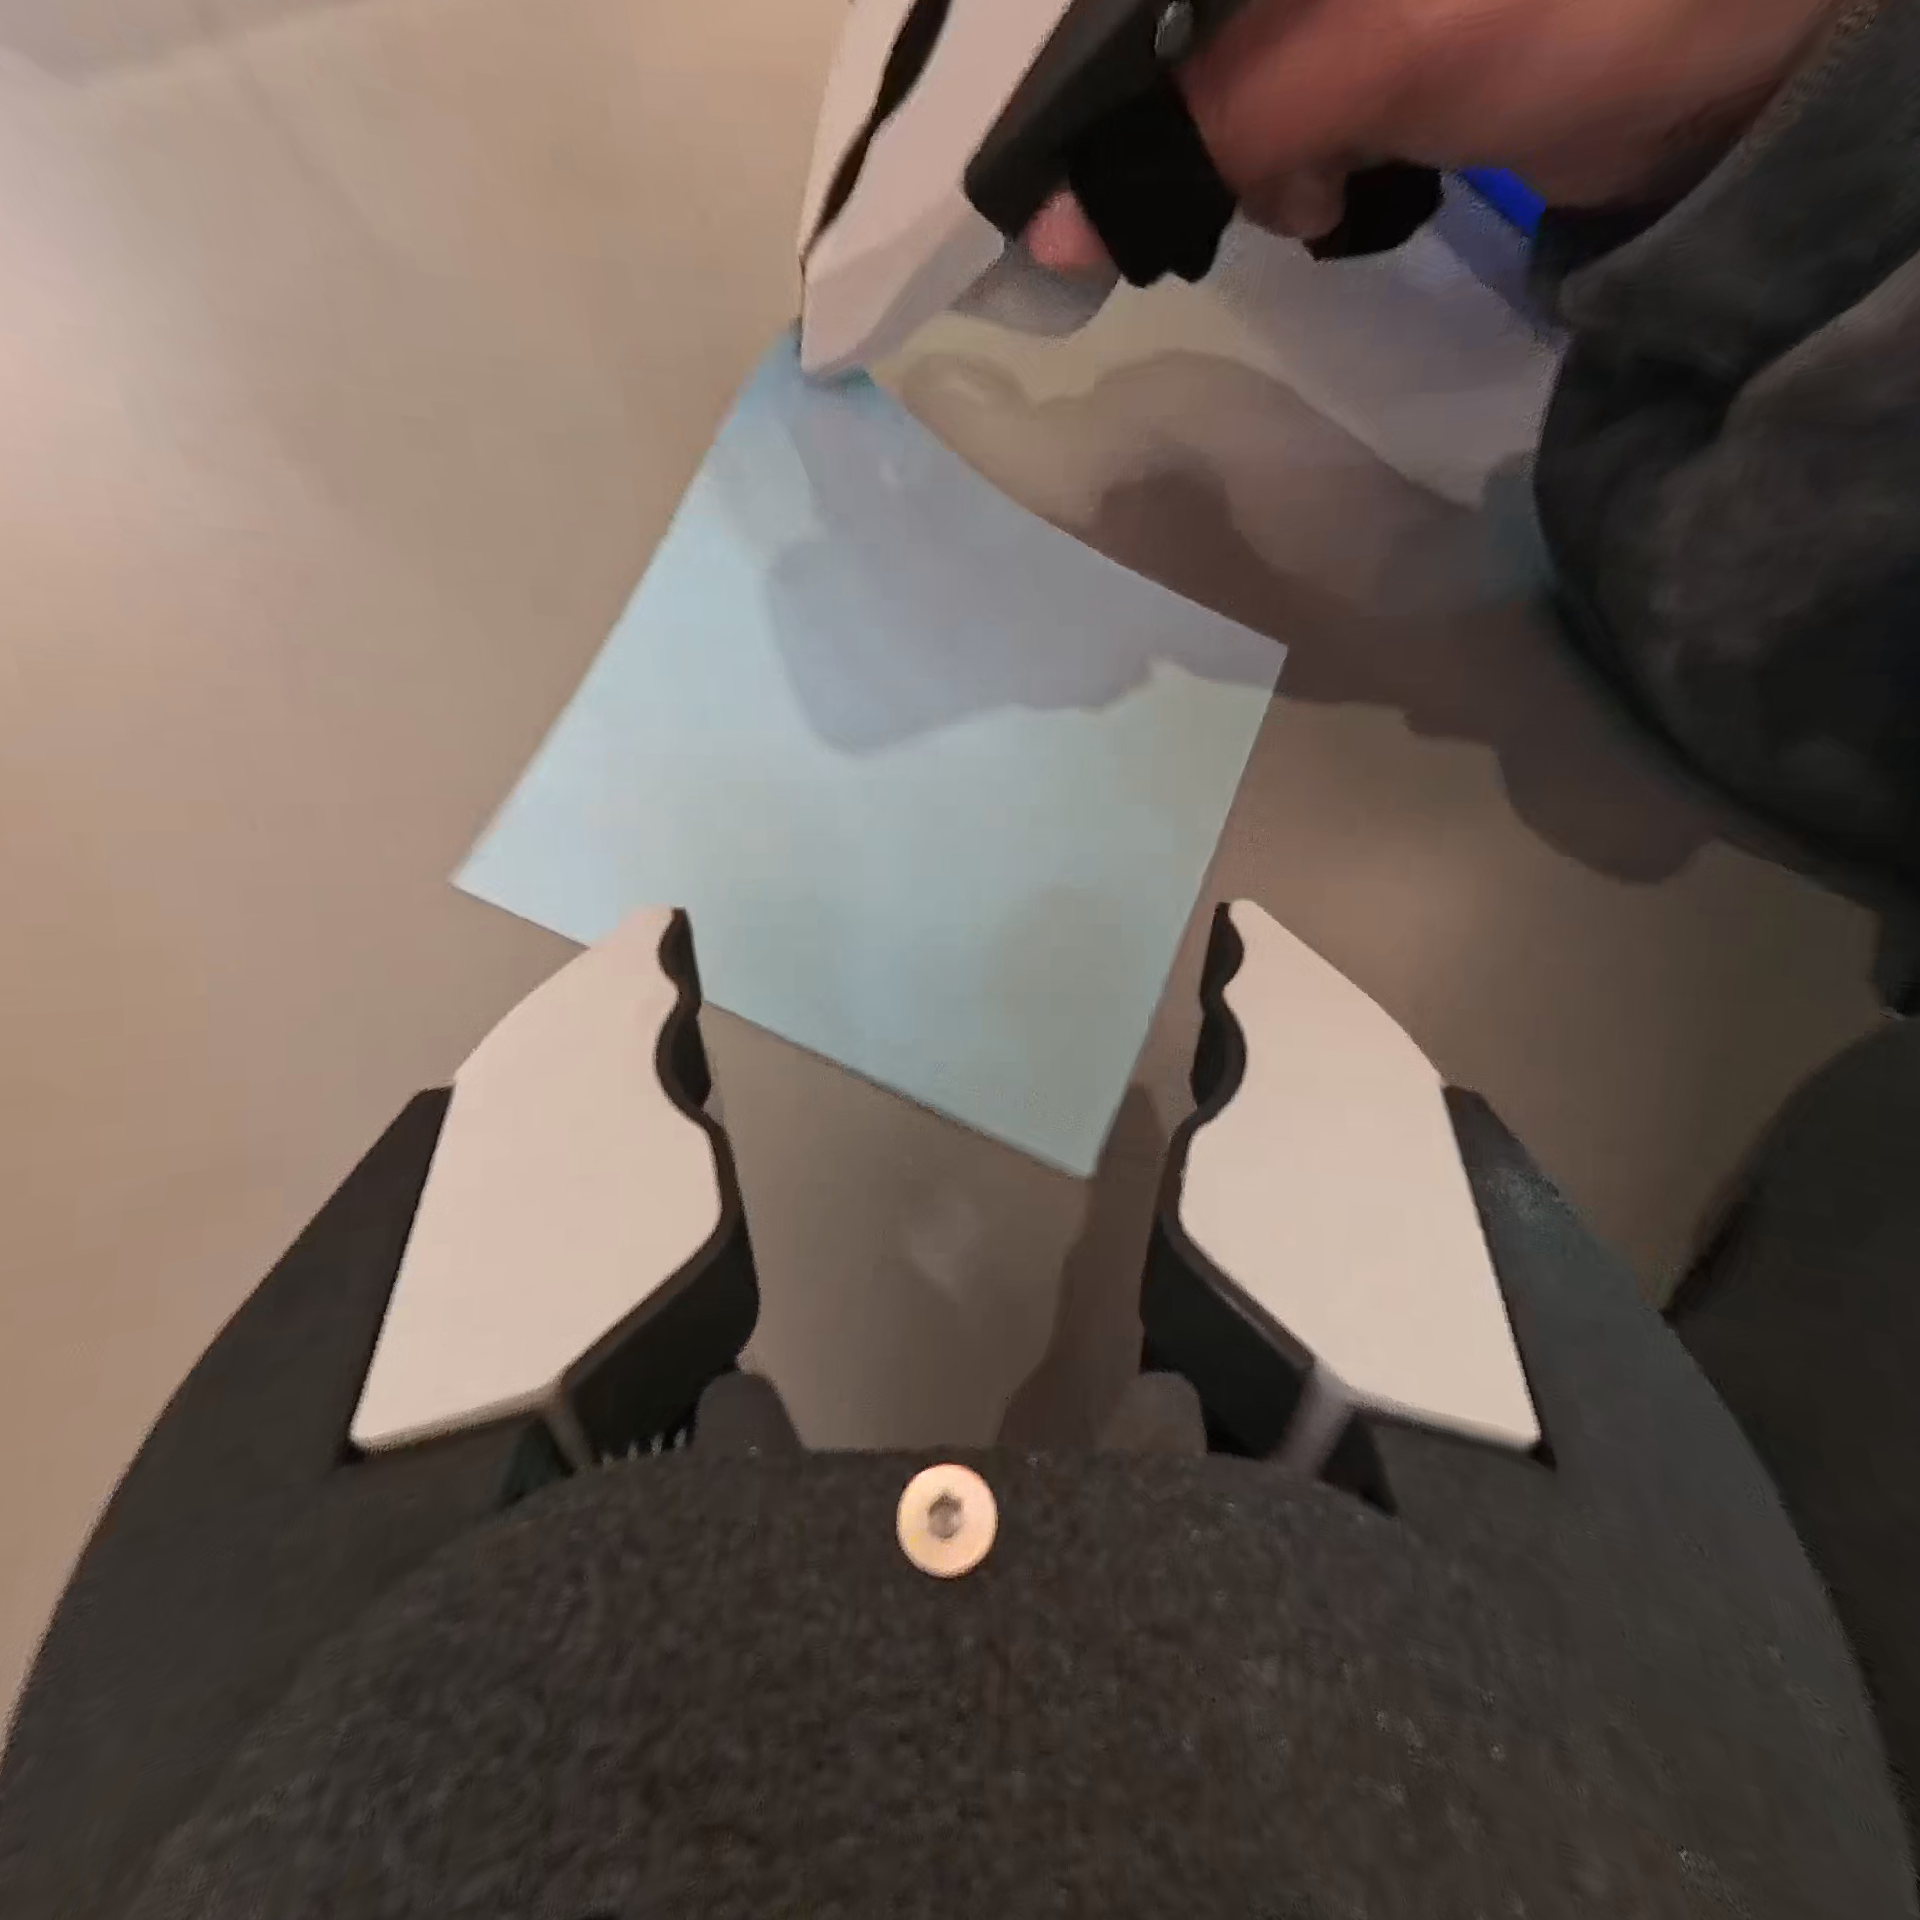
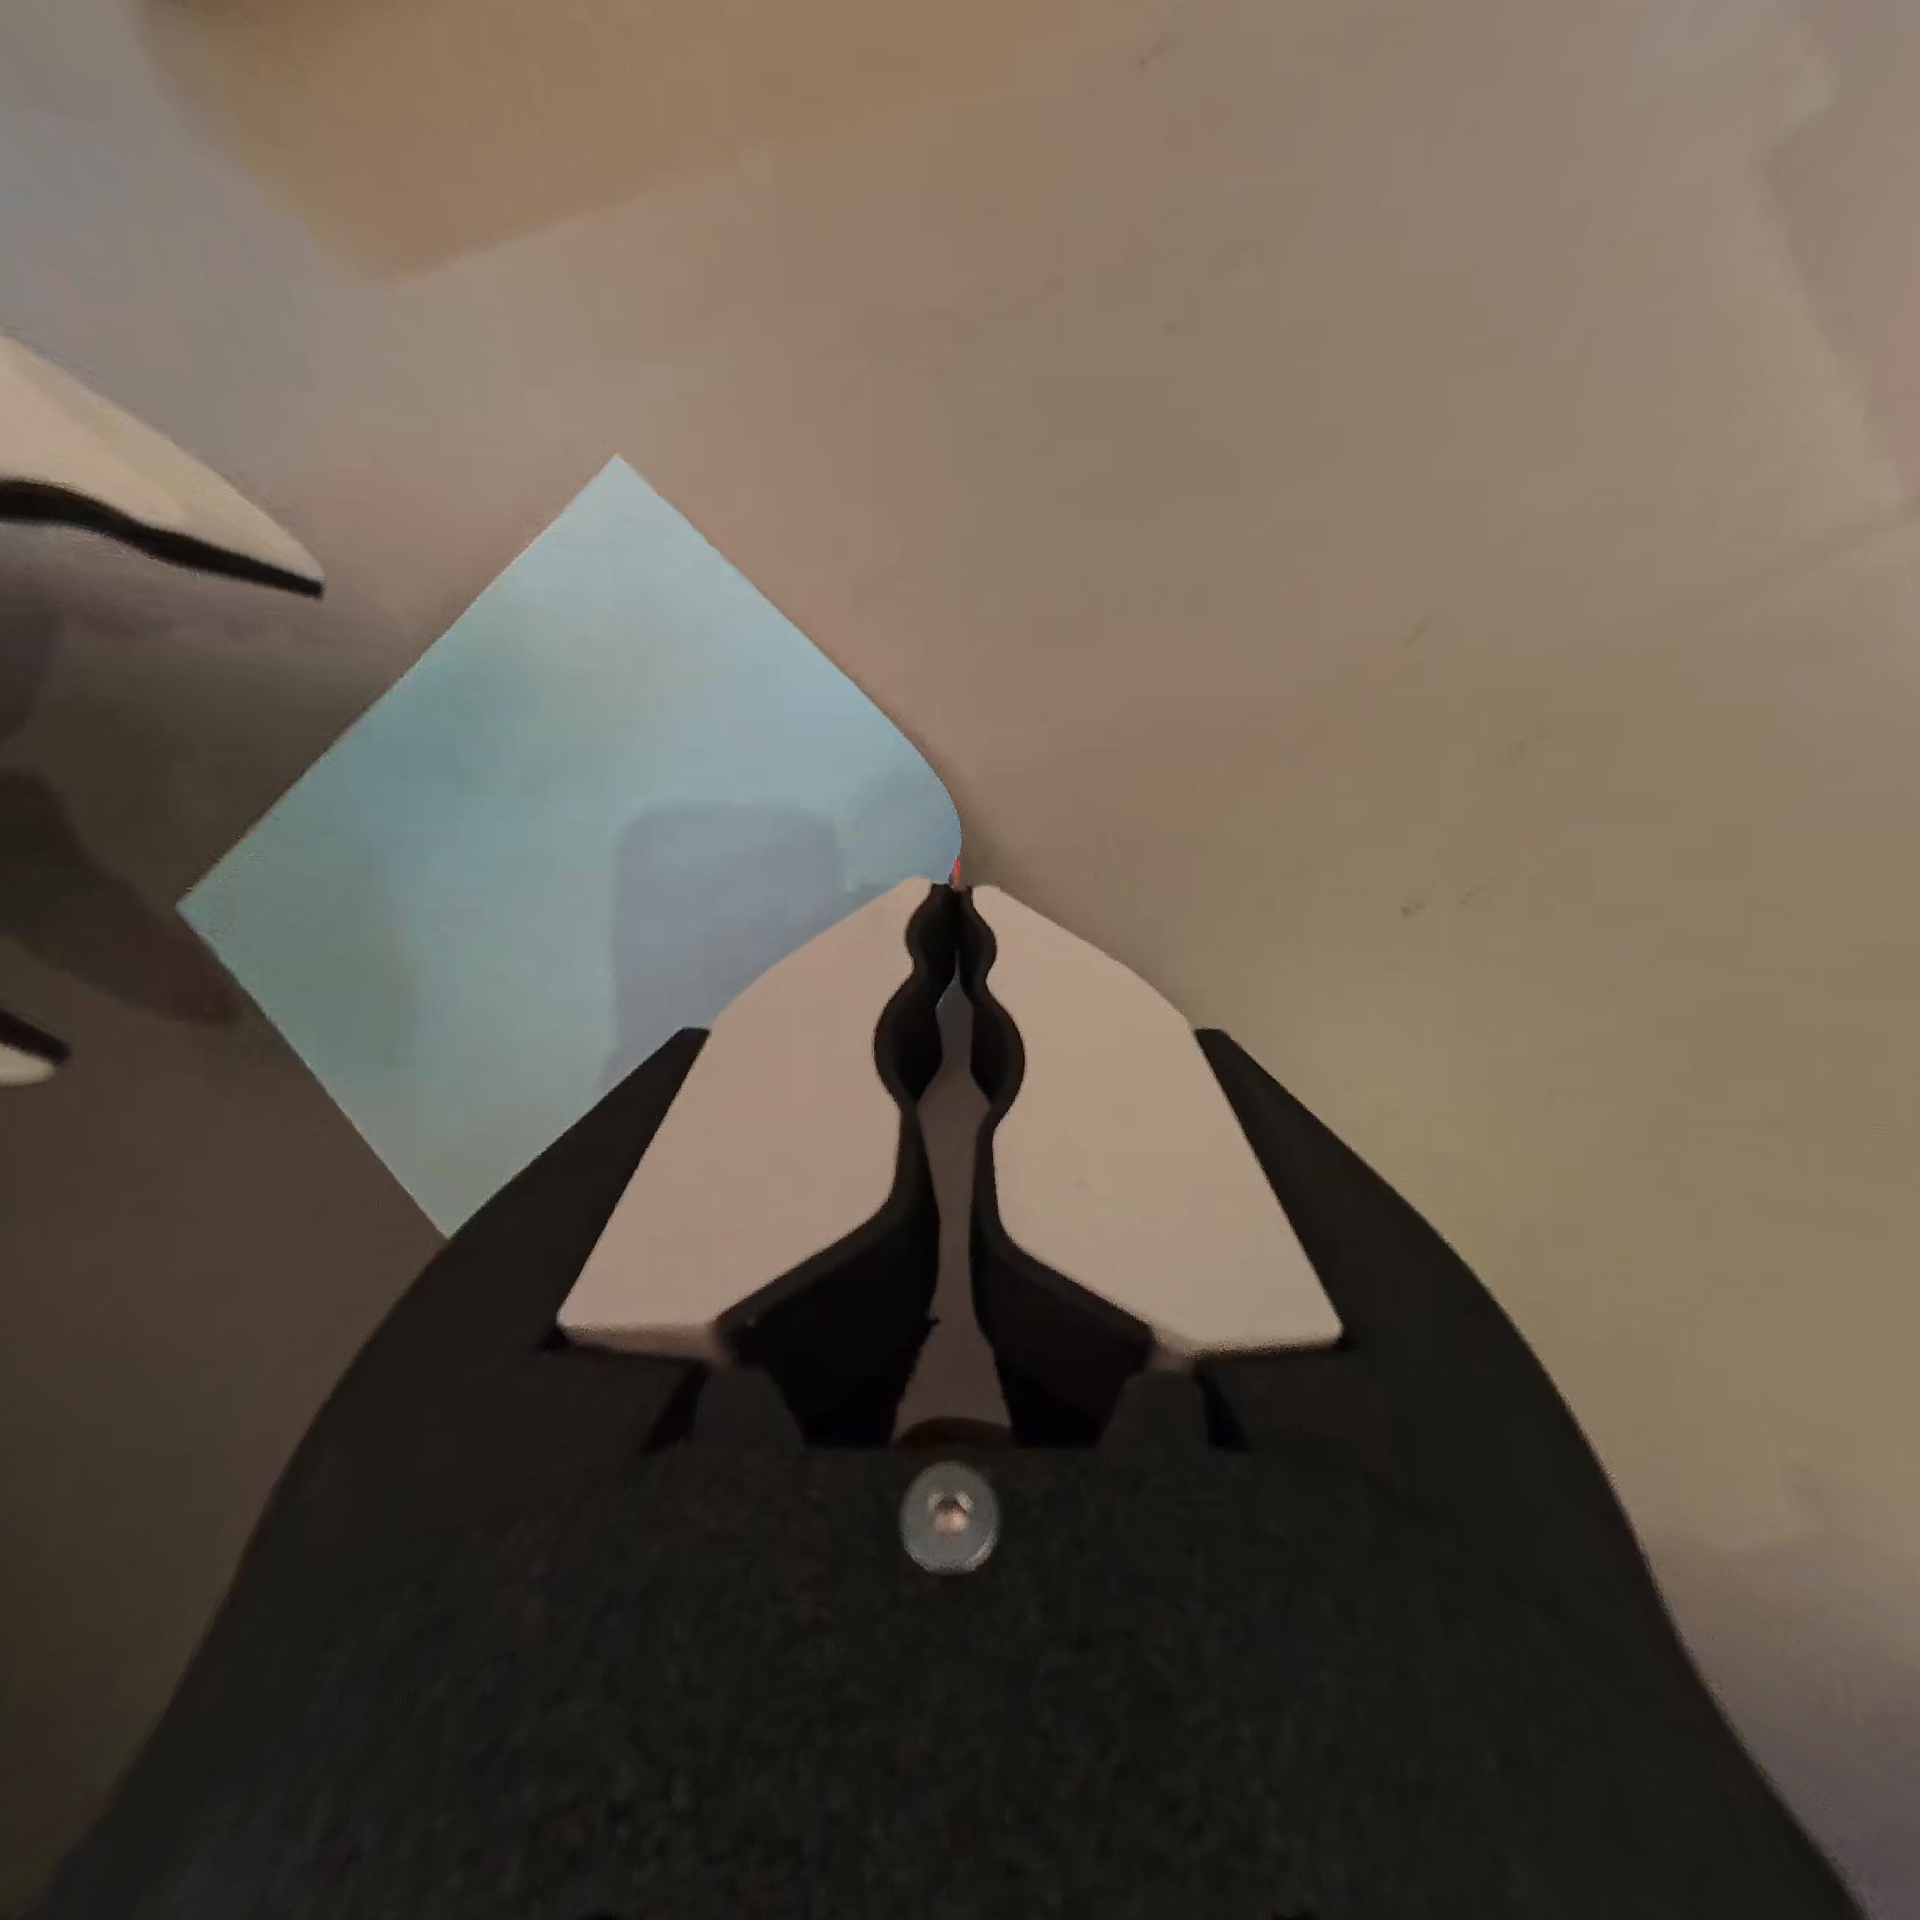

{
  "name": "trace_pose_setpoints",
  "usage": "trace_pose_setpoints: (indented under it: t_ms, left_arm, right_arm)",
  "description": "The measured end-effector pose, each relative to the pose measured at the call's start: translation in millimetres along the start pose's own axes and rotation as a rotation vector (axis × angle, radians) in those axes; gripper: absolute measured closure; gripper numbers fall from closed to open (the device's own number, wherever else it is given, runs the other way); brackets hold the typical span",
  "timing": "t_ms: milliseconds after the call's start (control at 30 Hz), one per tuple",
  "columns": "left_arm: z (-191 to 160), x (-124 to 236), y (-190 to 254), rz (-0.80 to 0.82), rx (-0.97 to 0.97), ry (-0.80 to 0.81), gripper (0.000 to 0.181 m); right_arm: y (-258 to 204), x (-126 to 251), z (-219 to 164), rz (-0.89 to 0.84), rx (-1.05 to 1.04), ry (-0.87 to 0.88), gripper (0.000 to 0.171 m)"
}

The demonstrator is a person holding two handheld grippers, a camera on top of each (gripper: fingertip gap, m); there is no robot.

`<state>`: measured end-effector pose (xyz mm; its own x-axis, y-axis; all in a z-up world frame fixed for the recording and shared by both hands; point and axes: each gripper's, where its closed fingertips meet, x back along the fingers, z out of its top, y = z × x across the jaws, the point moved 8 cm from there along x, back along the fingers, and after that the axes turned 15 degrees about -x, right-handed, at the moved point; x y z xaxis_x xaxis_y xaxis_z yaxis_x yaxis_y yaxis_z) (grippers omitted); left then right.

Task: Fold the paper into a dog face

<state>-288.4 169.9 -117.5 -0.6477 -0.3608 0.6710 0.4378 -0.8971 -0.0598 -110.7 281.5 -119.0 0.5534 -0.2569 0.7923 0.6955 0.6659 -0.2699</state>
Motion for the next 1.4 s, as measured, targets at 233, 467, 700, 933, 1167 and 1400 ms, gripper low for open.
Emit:
trace_pose_setpoints:
  t_ms: [233, 467, 700, 933, 1167, 1400]
  left_arm:
    - [0, -43, -10, 0.182, 0.011, -0.147, 0.063]
    - [3, -44, -25, 0.014, -0.046, -0.107, 0.08]
    - [10, -57, -33, -0.029, -0.036, -0.114, 0.081]
    - [10, -66, -30, 0.079, -0.079, -0.132, 0.086]
    - [16, -71, -28, 0.095, -0.055, -0.163, 0.086]
    - [26, -85, -20, 0.129, -0.035, -0.124, 0.086]
  right_arm:
    - [7, 1, 10, -0.075, 0.026, 0.02, 0.171]
    - [19, 0, 12, -0.091, 0.059, 0.0, 0.171]
    - [27, -2, 12, -0.083, 0.029, 0.014, 0.171]
    - [34, -2, 10, -0.085, 0.029, 0.008, 0.171]
    - [19, 5, 12, 0.01, 0.032, 0.054, 0.171]
    - [-25, -4, 4, 0.23, 0.039, 0.037, 0.171]
